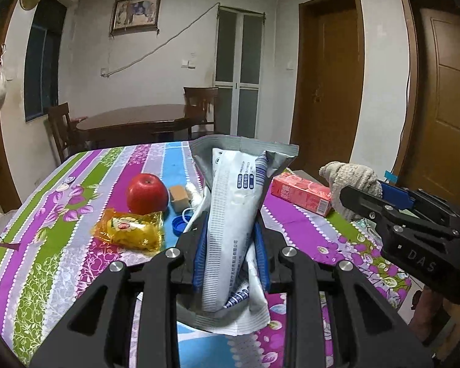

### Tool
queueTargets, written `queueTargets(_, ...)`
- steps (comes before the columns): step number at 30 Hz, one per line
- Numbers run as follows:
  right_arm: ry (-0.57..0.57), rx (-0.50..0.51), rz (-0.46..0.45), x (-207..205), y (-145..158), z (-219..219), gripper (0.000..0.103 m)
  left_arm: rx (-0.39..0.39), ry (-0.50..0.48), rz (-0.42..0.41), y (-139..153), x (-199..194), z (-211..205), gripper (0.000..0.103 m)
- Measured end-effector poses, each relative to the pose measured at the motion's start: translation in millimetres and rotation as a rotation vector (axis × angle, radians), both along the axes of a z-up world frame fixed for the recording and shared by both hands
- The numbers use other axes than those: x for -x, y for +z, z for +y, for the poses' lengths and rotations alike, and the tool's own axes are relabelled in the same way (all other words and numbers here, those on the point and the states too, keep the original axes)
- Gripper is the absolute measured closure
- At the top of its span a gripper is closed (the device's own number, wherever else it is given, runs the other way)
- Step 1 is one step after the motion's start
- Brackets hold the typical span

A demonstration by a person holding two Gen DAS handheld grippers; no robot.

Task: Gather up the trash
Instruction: 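Carry the white package and grey knitted ball in both tools over the bin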

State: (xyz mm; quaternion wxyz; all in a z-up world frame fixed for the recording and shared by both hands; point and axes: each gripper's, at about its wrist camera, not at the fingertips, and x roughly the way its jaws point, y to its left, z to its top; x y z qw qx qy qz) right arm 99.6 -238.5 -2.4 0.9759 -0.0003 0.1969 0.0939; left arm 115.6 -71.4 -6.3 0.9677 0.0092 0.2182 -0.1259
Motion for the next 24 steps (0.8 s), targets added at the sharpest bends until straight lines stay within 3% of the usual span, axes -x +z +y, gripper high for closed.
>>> queueTargets(24,-0.108,0.013,-0.013,-1.5,12.6,-74.3,0.059,-0.035,-0.116,0.013,-3.2,-25.4,-70.2,0.077)
